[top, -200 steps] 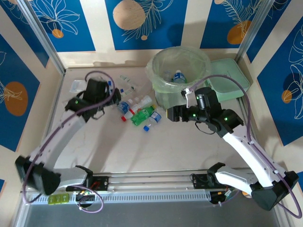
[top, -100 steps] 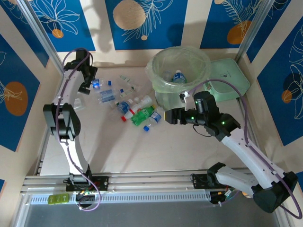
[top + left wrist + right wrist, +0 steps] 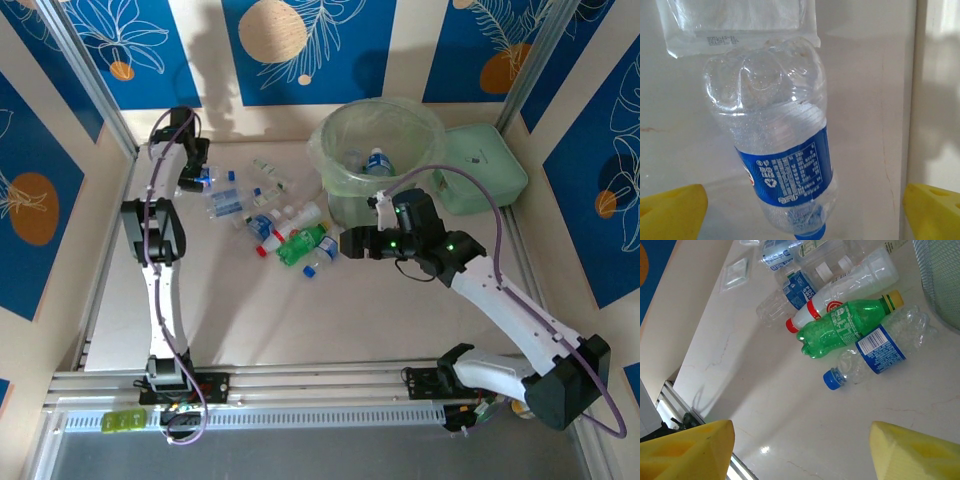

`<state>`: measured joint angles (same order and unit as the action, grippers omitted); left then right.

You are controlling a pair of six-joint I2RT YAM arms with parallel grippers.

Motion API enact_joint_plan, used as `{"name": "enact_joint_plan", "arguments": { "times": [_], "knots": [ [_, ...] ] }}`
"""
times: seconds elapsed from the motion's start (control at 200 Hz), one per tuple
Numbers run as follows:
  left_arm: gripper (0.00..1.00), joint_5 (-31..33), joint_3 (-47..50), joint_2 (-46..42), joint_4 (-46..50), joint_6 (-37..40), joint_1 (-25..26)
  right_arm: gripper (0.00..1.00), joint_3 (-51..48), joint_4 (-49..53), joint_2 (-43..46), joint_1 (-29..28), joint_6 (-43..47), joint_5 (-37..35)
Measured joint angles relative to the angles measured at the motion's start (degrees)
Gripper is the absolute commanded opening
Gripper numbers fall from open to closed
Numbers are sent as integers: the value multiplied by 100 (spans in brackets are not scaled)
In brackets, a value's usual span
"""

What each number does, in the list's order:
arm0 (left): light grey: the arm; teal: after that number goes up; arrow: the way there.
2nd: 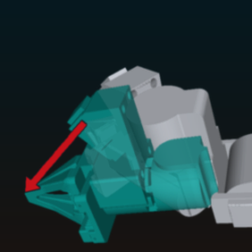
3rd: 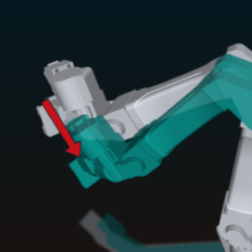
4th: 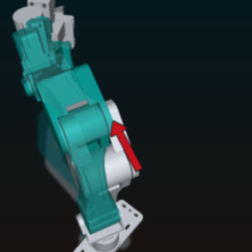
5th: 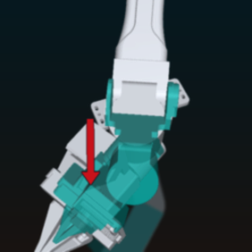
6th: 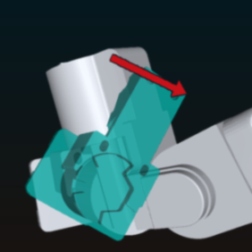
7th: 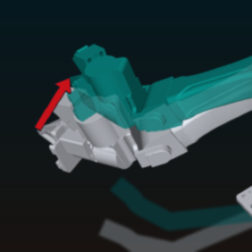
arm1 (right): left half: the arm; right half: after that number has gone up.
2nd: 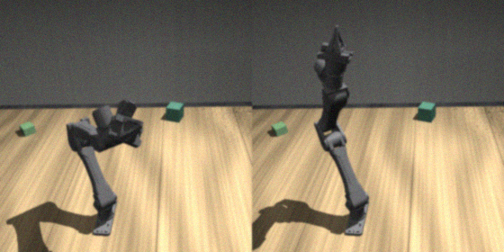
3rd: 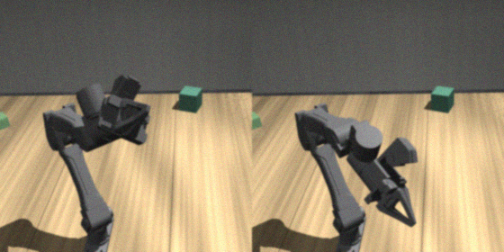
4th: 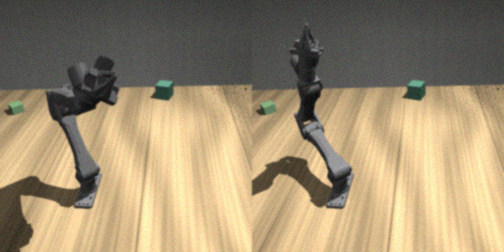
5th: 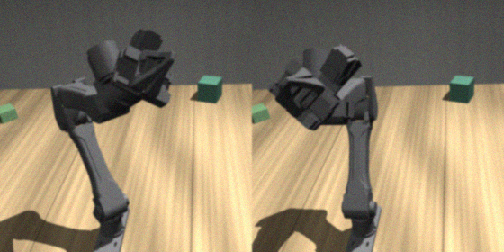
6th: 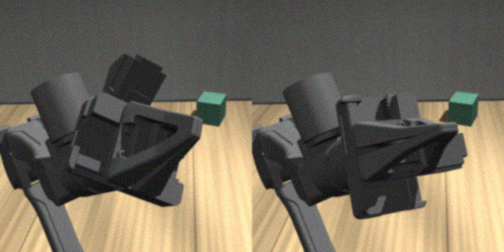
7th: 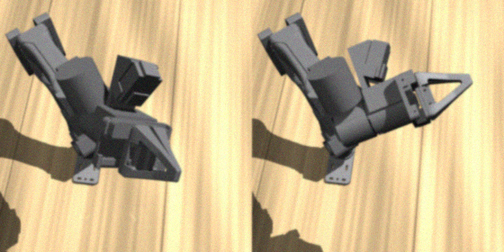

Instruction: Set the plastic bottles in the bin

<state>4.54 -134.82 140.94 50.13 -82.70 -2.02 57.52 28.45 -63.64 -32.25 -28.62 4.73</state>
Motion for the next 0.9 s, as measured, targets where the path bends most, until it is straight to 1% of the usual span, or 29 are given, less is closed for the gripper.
{"name": "enact_joint_plan", "arguments": {
  "times": [0.18,0.35,0.455,0.52,0.63,0.765,0.9],
  "knots": [
    [99,22,-120,232,48,-20,-55,72,2,-33,-48,0,-20,0],
    [100,7,-393,643,48,57,-140,72,2,-63,-116,0,-37,2],
    [96,-2,-518,848,85,166,-175,71,2,-63,-177,-4,-63,2],
    [91,-4,-562,850,107,219,-184,71,2,-63,-195,-11,-87,4],
    [77,-4,-573,859,101,337,-192,71,2,-66,-197,-28,-125,2],
    [63,-9,-553,876,76,378,-210,71,2,-63,-197,-52,-149,2],
    [54,-57,-542,876,-9,391,-210,71,90,-37,-199,-133,-151,-9]
  ]
}}
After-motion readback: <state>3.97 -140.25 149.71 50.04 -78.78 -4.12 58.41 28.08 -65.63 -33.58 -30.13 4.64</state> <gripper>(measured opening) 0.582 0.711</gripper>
